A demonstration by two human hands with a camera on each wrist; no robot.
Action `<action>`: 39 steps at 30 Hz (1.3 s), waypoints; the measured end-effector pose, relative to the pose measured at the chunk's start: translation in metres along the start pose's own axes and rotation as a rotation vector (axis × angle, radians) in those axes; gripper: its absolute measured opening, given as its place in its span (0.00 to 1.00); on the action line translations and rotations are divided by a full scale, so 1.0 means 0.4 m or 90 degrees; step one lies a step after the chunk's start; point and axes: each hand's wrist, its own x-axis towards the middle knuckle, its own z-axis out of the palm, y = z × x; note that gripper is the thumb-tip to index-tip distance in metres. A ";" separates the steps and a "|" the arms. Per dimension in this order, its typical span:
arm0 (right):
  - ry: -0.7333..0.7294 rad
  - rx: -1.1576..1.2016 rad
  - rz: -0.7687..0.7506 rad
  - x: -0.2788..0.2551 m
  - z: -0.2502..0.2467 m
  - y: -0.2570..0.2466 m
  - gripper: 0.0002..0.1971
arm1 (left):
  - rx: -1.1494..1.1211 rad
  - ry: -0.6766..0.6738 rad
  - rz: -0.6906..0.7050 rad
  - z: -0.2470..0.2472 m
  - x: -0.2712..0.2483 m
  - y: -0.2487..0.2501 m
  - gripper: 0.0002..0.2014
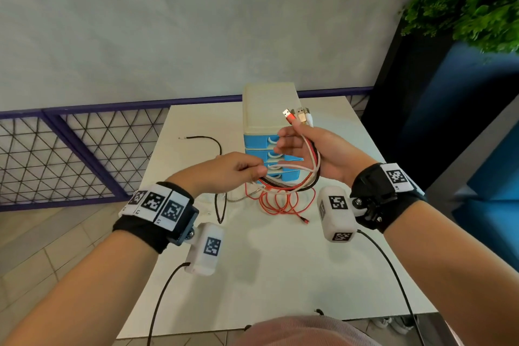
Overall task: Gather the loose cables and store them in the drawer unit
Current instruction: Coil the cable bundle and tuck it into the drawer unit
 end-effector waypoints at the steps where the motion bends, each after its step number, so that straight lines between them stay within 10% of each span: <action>1: 0.010 0.014 0.004 0.001 0.002 0.001 0.17 | -0.009 0.002 -0.003 -0.003 -0.002 0.001 0.16; 11: 0.042 0.071 -0.058 0.015 0.053 0.001 0.12 | -0.163 0.010 -0.041 0.062 0.003 0.044 0.29; 19: 0.160 0.005 -0.152 0.030 0.080 0.013 0.14 | -0.092 0.138 0.080 0.177 0.038 0.121 0.10; 29: 0.131 0.210 -0.131 0.029 0.064 0.044 0.13 | -0.413 -0.004 0.016 0.160 0.031 0.119 0.29; 39: 0.114 0.235 -0.125 0.025 0.045 0.033 0.14 | -0.496 -0.227 -0.058 0.145 0.004 0.069 0.27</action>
